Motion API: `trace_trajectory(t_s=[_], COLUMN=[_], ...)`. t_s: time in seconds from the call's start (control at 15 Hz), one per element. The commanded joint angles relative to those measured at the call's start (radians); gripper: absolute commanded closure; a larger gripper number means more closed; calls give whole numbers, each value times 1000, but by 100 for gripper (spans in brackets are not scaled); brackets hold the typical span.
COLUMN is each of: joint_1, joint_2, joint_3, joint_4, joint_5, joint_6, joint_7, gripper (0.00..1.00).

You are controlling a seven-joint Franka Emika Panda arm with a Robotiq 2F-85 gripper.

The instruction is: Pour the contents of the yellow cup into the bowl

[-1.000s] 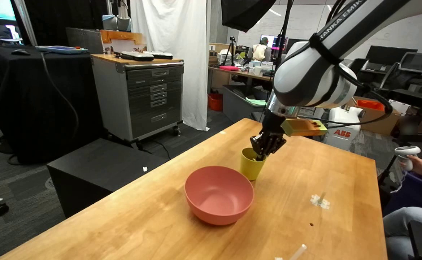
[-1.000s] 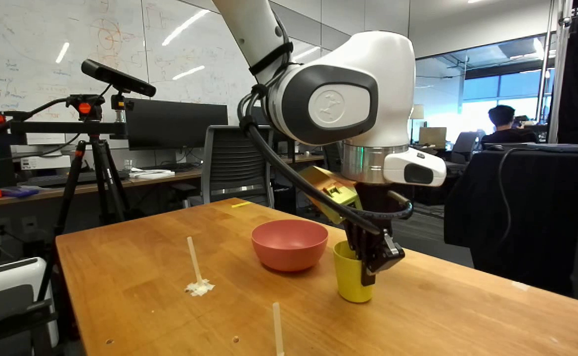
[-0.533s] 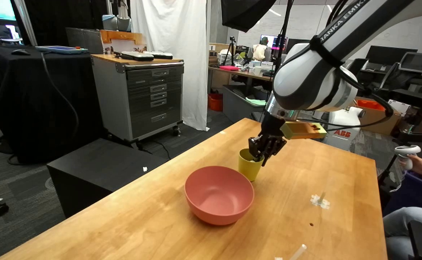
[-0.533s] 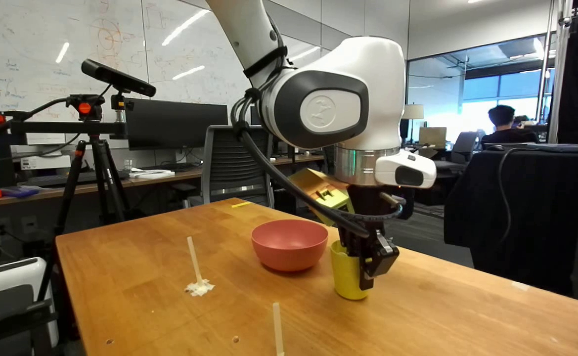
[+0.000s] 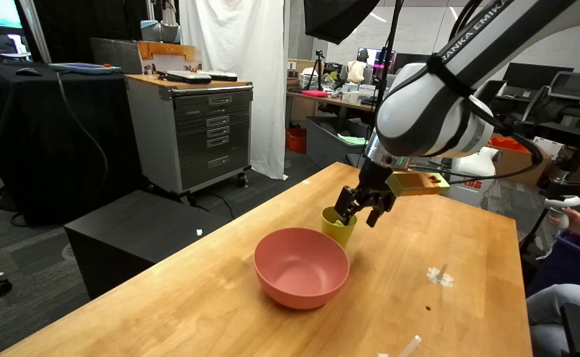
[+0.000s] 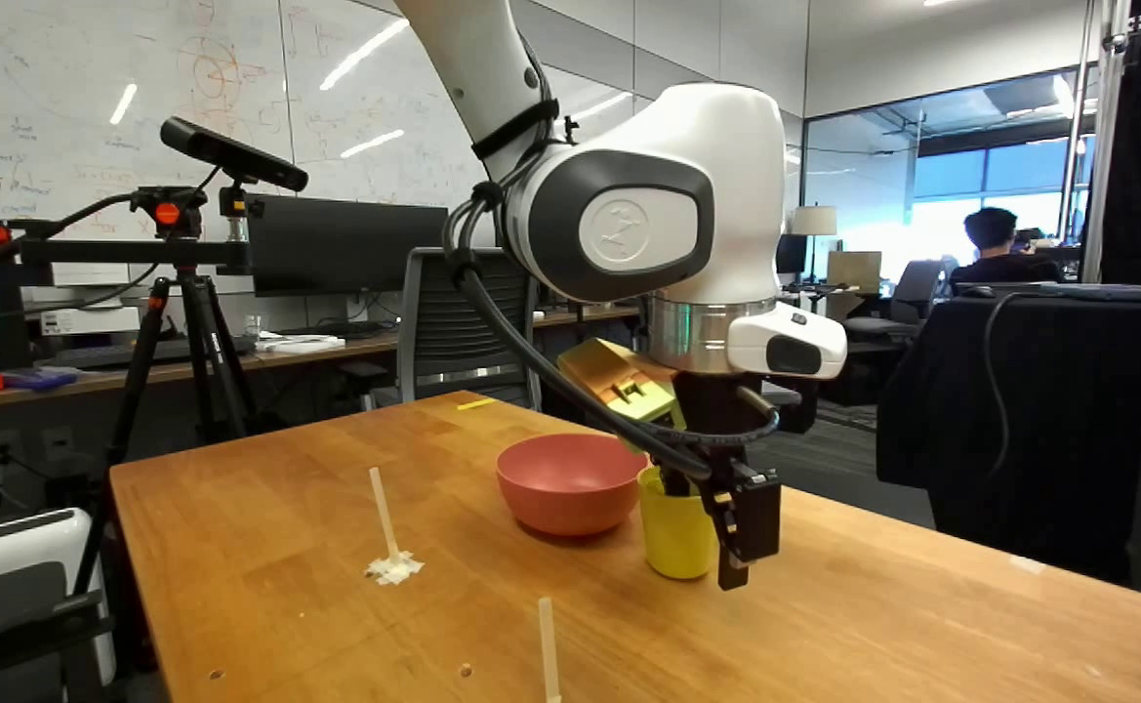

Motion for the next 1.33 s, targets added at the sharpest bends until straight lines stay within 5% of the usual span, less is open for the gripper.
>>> trace_trajectory(t_s=[0.0,0.47,0.53,0.67,1.13,1.27], joint_1=[-20,-22,-22,-22,-20,-22], joint_2=[-46,-77,-78,-78,-79,-81], joint_3=[26,36,36,36,39,42], joint_4=[-43,-58,-58,-57,-61,-62], joint_5=[0,8,8,8,8,12], joint_6=[27,30,28,27,27,26], joint_7=[-15,-18,-18,-17,-17,-18], gripper=[0,1,26,32,88,94])
